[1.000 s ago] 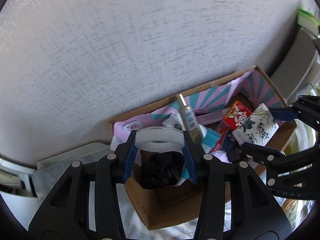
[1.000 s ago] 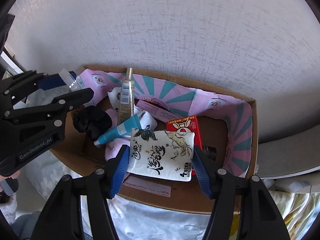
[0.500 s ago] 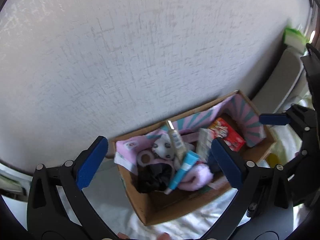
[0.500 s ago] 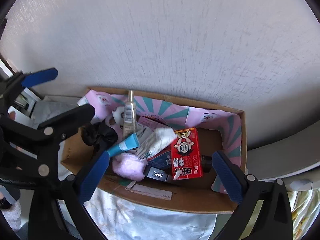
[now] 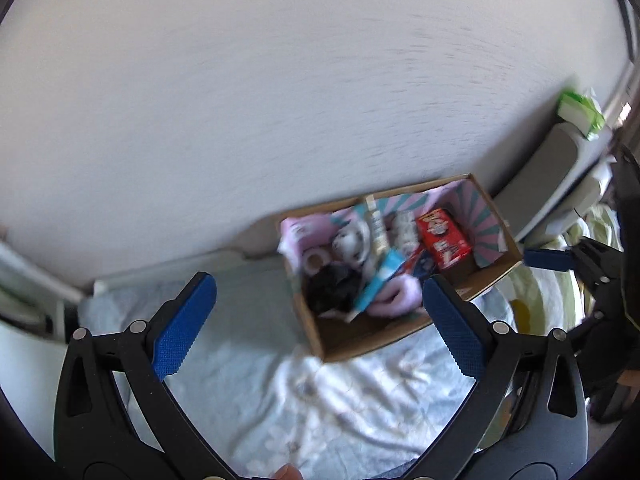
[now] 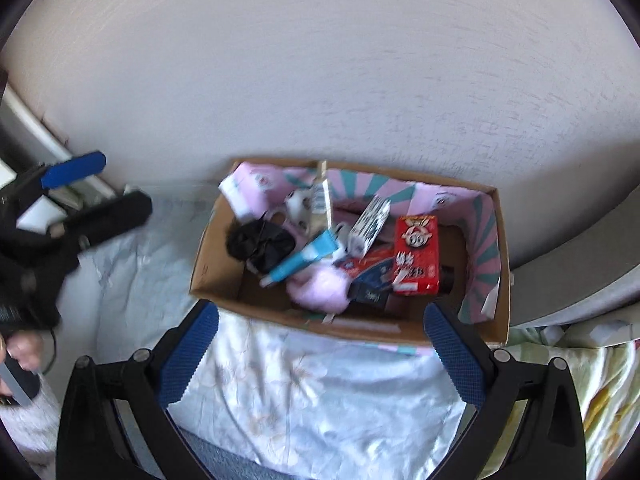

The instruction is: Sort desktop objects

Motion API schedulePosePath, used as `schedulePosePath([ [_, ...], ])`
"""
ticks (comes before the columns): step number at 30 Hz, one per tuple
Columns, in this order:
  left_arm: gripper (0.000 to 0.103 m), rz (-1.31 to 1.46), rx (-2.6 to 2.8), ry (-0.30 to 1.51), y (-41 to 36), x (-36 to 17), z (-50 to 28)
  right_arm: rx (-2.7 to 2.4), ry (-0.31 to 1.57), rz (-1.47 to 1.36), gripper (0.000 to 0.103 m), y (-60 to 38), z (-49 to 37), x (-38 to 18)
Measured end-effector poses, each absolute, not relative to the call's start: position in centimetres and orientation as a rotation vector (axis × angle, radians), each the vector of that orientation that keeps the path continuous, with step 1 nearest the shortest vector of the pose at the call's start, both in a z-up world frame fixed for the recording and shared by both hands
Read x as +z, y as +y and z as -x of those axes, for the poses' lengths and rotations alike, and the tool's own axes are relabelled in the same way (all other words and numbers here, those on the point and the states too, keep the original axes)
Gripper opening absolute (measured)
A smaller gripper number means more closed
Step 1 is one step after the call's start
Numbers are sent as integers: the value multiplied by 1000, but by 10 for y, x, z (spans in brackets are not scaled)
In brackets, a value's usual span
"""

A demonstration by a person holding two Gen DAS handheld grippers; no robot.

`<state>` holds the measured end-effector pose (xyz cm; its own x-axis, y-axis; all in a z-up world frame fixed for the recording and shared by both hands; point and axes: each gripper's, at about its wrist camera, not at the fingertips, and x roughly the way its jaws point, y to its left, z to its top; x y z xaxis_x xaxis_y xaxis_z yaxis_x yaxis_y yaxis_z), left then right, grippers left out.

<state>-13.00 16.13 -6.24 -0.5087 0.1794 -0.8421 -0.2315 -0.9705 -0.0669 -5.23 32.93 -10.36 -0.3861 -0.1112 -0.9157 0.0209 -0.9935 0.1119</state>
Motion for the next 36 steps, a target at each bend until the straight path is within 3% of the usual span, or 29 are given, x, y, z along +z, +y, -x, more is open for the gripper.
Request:
schedulePosePath([
  [7,103,1540,2767,37,102,-55,90,-2626,-92,-1681,103,293,34,-84],
  [13,103,1417,2921,0,73,-20,43,-2697,-143,-1595,103,258,11,-63],
  [16,103,1356,2964,-5,60,-4,22,-2734,-69,-1581,103,245,6,-51],
  [24,103,1291,3021,18,42,16,-5,-2835,-11,-1481,103,222,-11,-17],
  [36,103,1264,2937,24,41,15,-7,-2857,-23,-1495,103,209,-11,-20],
])
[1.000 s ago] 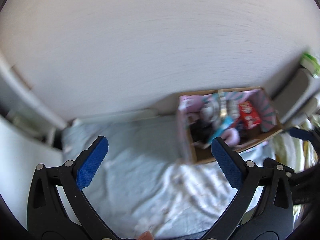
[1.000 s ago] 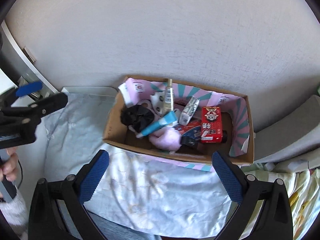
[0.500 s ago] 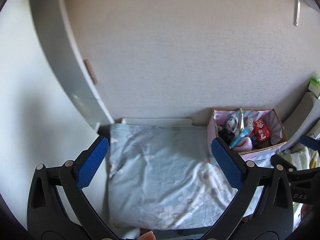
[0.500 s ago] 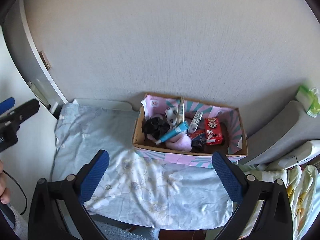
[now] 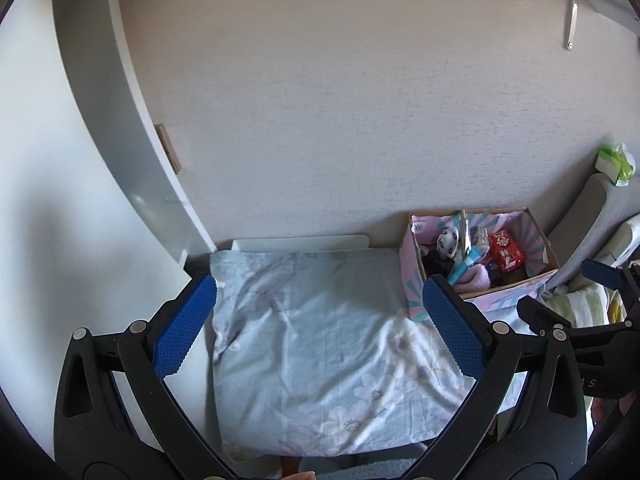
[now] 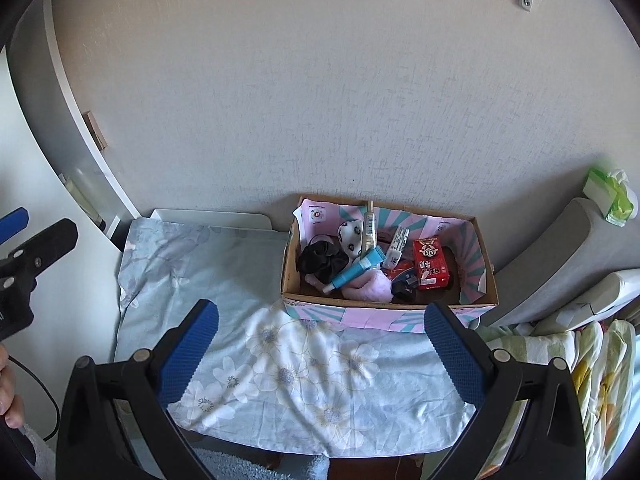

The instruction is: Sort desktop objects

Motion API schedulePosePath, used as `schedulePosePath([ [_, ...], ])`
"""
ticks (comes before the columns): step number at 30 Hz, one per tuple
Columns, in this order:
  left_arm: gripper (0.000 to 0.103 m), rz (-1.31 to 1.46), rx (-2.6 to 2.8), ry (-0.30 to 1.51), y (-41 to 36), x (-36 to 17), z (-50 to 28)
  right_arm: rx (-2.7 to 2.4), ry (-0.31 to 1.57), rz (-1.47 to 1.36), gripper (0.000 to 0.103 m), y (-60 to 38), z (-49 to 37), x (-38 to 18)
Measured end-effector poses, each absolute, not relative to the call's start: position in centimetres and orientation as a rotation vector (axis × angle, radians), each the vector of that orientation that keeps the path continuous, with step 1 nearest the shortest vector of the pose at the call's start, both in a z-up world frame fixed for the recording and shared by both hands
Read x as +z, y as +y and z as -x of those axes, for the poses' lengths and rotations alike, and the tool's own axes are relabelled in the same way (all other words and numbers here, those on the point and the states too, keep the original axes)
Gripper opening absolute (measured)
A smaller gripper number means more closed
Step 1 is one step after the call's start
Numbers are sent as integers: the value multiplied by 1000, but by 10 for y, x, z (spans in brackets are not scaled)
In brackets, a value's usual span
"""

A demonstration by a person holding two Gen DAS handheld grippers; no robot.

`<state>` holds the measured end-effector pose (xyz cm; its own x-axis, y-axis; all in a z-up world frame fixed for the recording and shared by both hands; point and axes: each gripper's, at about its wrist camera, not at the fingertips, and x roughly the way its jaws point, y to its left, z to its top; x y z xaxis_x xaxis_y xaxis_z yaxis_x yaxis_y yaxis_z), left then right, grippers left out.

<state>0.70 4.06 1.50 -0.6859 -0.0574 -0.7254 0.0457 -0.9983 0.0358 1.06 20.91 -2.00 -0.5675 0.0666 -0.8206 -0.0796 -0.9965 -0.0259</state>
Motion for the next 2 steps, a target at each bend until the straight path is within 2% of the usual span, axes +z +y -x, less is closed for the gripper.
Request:
schedulePosePath([
  [2,103,-1212,-2847,-34,42,16,-7,2709,29,1411,103,208,-12,-20],
])
